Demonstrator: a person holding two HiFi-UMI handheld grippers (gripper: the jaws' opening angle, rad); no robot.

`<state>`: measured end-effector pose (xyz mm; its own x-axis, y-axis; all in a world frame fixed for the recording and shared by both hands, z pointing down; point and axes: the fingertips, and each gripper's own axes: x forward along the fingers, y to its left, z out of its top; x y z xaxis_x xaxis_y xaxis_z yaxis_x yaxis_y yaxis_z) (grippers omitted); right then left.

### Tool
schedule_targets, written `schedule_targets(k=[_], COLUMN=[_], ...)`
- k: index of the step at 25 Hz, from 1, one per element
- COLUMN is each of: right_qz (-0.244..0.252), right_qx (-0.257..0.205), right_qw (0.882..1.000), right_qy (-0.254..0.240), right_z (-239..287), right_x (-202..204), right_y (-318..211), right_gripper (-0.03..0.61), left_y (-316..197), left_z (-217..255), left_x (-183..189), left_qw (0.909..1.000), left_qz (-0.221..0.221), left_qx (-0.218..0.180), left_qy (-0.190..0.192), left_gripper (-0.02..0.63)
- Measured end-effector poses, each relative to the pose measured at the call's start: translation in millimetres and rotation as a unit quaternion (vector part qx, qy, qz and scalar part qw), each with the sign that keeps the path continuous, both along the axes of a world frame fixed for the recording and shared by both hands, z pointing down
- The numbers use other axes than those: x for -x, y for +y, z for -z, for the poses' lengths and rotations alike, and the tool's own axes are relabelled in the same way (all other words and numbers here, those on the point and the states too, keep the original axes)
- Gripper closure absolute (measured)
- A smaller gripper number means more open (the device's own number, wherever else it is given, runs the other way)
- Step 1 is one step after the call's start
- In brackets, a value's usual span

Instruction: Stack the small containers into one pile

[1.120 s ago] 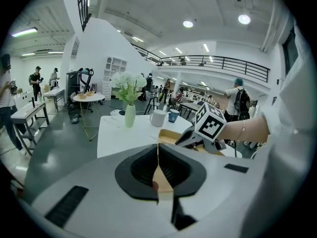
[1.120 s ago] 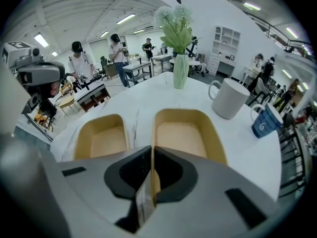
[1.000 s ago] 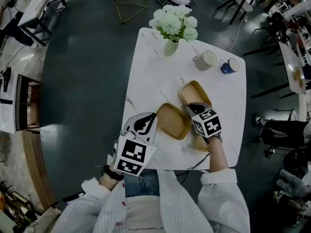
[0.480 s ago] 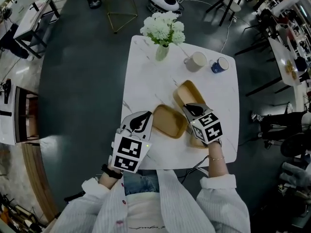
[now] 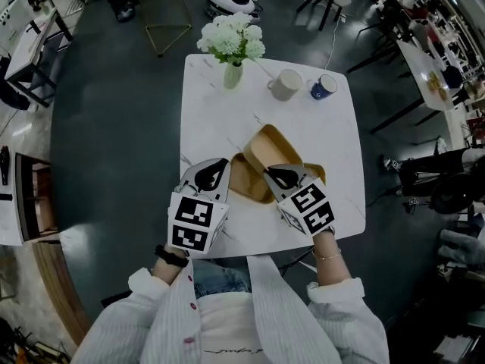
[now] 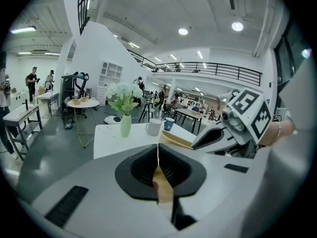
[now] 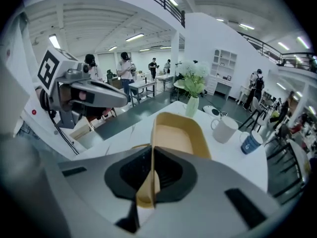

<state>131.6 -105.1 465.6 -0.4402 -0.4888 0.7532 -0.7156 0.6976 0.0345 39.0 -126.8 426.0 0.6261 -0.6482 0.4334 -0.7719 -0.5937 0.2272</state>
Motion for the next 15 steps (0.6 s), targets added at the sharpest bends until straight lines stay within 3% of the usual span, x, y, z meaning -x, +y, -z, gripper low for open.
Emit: schedule_targets(k=[15], right_qz=[0.043], right_qx=[0.019], right_qw=[0.998], right_qy=[0.032], right_z=[-34], right_x=[32], right_y=[42], right_gripper=[0.555], left_y=[8], left_z=[-11], left_x=[23], left_qw=[0.9998], left_qz=[0.013], left_qx=[0.011], left_qy=[-0.004], left_gripper=[0.592])
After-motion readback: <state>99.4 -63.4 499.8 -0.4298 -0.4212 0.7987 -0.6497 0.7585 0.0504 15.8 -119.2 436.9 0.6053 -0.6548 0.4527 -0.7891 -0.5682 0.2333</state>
